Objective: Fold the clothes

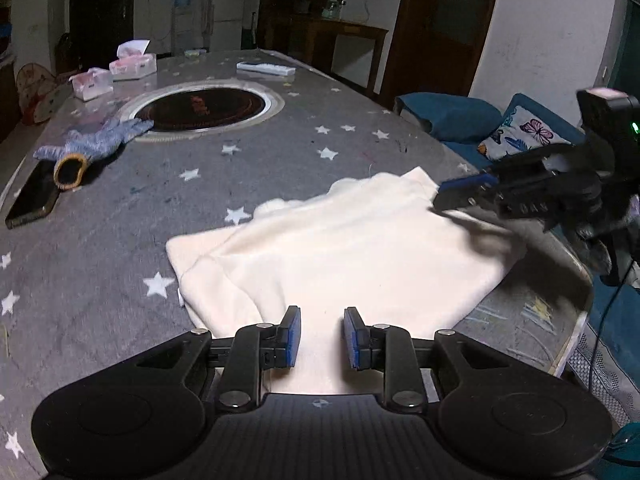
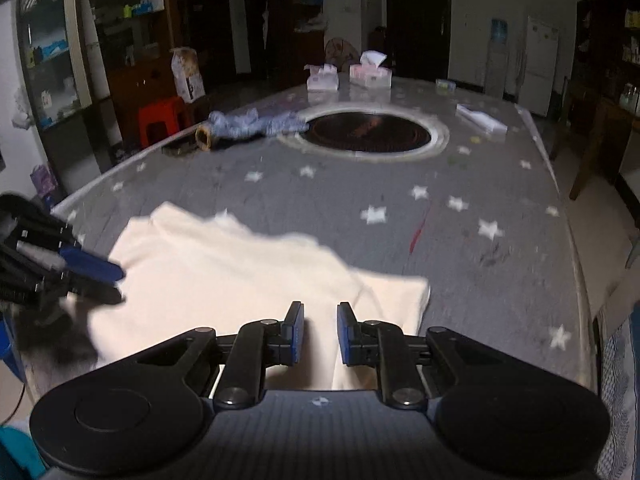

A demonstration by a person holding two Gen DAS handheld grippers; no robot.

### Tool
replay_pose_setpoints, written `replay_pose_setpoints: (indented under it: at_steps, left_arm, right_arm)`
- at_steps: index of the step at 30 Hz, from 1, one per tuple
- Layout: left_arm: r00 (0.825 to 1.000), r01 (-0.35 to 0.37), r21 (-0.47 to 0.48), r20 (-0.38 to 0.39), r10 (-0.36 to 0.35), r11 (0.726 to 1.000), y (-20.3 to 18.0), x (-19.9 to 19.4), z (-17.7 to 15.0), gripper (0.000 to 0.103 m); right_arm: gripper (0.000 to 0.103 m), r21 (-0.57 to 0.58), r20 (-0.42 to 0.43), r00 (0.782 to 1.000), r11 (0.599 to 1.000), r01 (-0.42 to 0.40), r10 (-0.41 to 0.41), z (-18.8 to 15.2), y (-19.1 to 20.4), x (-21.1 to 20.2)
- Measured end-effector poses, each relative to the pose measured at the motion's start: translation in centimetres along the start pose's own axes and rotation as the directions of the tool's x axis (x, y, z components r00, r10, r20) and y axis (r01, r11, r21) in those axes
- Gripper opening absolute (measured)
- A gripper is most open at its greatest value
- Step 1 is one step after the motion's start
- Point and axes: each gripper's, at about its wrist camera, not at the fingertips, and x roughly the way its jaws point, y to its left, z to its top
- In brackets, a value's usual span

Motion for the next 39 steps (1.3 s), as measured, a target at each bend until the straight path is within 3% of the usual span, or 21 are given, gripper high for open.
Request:
replay_pose_setpoints:
  at_steps: [5,9,17,26,30,33,39]
  left_arm:
    - [1.0,-0.001,-0.02,-0.006,0.001,1.0,0.3,0.4,-0.2,0.026]
    - [1.0,0.001,-0.032,-0.003,-0.001,0.999,0.5,0.1,-0.3,0.026]
    - [1.0,-0.004,-0.05,0.025,0.006,0.999,0.3,-1.4,-0.8,0.031]
    - [0.999,-0.014,-0.078,0.032,0.017,0.997,0.8,-1.8,-2.3,0.032]
    - [0.999,-0.029,-0.069,0.032,0.031,0.997,0.4,-2.0,-2.2,0.033]
    - [0.998,-0.052,-0.063,0.037,0.054,0.997,0.2,-2.4,-2.2,0.04]
    - [0.997,-0.078,-0.096,0.014,0.079,0.992,0.6,-2.3,-2.8,0.04]
  right_arm:
    - [0.016,0.022,0.019,0.999,0.999,-0.027,0.026,1.9,0.0,2.3]
    - [0.016,0.038,-0.034,0.999,0.999,-0.003,0.005,2.4,0.1,5.6]
    - [0.018,-0.02,0.001,1.0,0.999,-0.031,0.031,2.2,1.7,3.2]
    - [0.021,-0.149,-0.038,0.981,0.97,-0.194,0.19,-0.8,7.3,0.9]
    - [0.023,-0.233,-0.043,0.988,0.961,-0.152,0.146,-1.8,9.1,1.0]
    - [0.024,-0.242,-0.015,0.986,0.956,-0.165,0.167,-1.4,9.8,-0.1]
    - [0.023,-0.264,-0.036,0.982,0.946,-0.19,0.187,-2.1,11.1,0.8]
